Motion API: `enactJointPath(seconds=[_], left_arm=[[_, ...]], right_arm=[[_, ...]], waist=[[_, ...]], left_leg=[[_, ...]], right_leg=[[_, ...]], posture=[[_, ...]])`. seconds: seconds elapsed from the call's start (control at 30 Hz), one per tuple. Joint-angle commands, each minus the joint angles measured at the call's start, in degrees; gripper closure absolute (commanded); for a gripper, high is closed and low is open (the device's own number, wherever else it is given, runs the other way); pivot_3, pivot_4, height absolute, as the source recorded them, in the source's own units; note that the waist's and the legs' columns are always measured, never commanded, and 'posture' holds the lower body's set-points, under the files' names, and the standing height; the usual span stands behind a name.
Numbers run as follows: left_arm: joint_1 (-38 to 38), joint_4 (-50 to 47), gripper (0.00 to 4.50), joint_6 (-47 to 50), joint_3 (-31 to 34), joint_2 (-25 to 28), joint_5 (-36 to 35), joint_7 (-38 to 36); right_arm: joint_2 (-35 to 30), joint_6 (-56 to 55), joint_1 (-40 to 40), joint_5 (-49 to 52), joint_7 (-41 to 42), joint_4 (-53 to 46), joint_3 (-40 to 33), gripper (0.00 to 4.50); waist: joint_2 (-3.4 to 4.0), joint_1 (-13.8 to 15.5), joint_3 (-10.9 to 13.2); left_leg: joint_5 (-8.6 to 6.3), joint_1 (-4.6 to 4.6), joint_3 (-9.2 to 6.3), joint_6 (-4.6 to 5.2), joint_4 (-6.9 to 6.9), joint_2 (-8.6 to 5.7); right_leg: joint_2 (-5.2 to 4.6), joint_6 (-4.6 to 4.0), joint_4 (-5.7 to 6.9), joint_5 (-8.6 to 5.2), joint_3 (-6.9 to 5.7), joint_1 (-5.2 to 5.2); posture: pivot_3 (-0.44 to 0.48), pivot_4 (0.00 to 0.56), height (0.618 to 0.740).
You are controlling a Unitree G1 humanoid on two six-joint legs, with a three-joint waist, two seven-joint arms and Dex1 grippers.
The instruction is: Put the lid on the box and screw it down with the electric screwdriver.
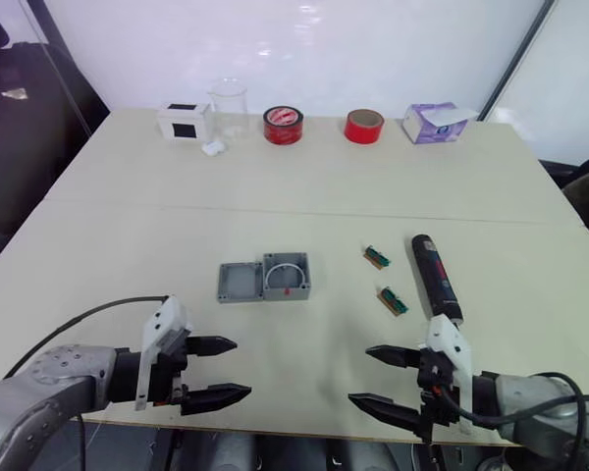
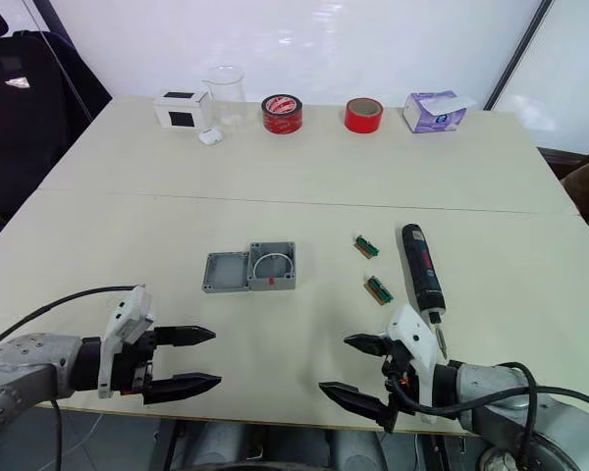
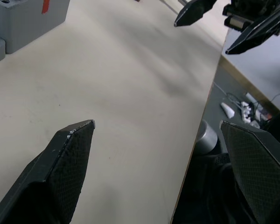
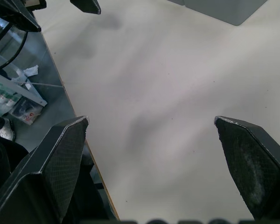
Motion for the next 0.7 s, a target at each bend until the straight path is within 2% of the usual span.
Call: enactJointPath(seconds=[0.03, 0.27, 0.47, 0.6, 0.7], left_arm=[[-0.6, 0.1, 0.09, -0.2, 1.0, -0.1, -0.7, -0.2], [-1.2, 0.8, 0.09, -0.8, 0.3, -0.4, 0.2, 0.0], [-1.9, 0.8, 0.09, 0.0, -0.1, -0.7, 0.1, 1.1], [-2.2, 0.7, 0.09, -0.3, 0.2, -0.4, 0.8, 1.6], [-5.6, 1.8, 0.09, 2.6, 1.9, -1.1, -0.4, 6.8]], right_arm=[[0.4, -1.2, 0.1, -0.8, 0.5, -0.6, -0.1, 0.00], [-0.7, 1.0, -1.1, -2.0, -0.4, -0.8, 0.9, 0.00], [0.4, 3.9, -3.8, 2.6, -0.5, -0.5, -0.2, 0.00], [2.5, 0.2, -6.8, 0.2, -0.7, 0.9, -0.7, 0.00], [3.7, 2.2, -9.6, 2.7, -4.5, 1.4, -3.0, 0.00]], waist=[[0.00, 0.0, 0.0], [0.00, 0.0, 0.0], [0.00, 0.0, 0.0], [0.00, 0.0, 0.0], [0.00, 0.1, 0.0]], left_leg=[[0.00, 0.00, 0.00, 0.00, 0.00, -0.01], [0.00, 0.00, 0.00, 0.00, 0.00, -0.01], [0.00, 0.00, 0.00, 0.00, 0.00, 0.01], [0.00, 0.00, 0.00, 0.00, 0.00, -0.01], [0.00, 0.00, 0.01, 0.00, 0.00, -0.01]], right_leg=[[0.00, 0.00, 0.00, 0.00, 0.00, 0.00], [0.00, 0.00, 0.00, 0.00, 0.00, 0.00], [0.00, 0.00, 0.00, 0.00, 0.00, 0.00], [0.01, 0.00, 0.00, 0.00, 0.00, 0.00], [0.00, 0.00, 0.00, 0.00, 0.00, 0.00]], posture=[[0.000, 0.150, 0.740], [0.000, 0.150, 0.740], [0.000, 0.150, 0.740], [0.000, 0.150, 0.740], [0.000, 0.150, 0.740]])
